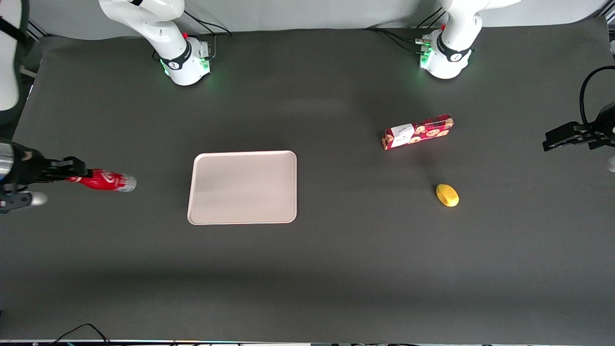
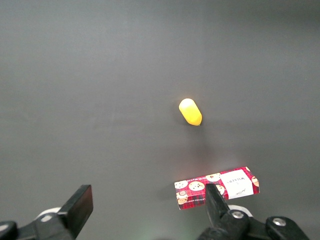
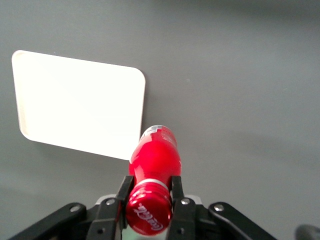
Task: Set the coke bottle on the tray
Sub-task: 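Carry the held bottle over the white tray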
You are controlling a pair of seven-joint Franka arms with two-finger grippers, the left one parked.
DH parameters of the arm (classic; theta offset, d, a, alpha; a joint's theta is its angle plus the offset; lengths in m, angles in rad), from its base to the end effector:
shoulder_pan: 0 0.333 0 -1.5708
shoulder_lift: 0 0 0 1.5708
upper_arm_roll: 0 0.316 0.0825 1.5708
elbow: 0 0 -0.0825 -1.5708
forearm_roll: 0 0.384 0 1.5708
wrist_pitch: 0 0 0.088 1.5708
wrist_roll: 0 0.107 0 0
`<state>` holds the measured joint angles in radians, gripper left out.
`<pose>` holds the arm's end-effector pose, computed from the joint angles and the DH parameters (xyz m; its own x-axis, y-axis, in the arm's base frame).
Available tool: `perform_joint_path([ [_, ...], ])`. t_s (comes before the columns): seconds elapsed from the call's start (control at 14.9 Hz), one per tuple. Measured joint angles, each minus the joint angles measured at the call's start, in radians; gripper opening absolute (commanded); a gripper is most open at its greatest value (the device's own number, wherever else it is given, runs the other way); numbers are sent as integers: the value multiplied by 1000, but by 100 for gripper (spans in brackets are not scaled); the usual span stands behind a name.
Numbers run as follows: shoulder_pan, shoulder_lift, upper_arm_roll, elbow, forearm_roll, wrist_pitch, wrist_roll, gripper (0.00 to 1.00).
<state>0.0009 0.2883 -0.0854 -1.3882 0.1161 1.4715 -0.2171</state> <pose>0.6232 -0.0323 0.5324 0.9737 0.1426 -0.1778 0.1199 -0.9839 -0.1325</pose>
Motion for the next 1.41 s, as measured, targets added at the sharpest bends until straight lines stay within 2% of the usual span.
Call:
perform_joint_path([
  [0.34, 3, -85, 142, -249, -26, 220, 250, 0],
  [0.67, 4, -151, 257, -464, -32, 422, 428, 0],
  [1.01, 4, -155, 285, -647, -34, 663, 450, 0],
  [1.41, 3, -153, 292, -737, -78, 762, 455, 0],
])
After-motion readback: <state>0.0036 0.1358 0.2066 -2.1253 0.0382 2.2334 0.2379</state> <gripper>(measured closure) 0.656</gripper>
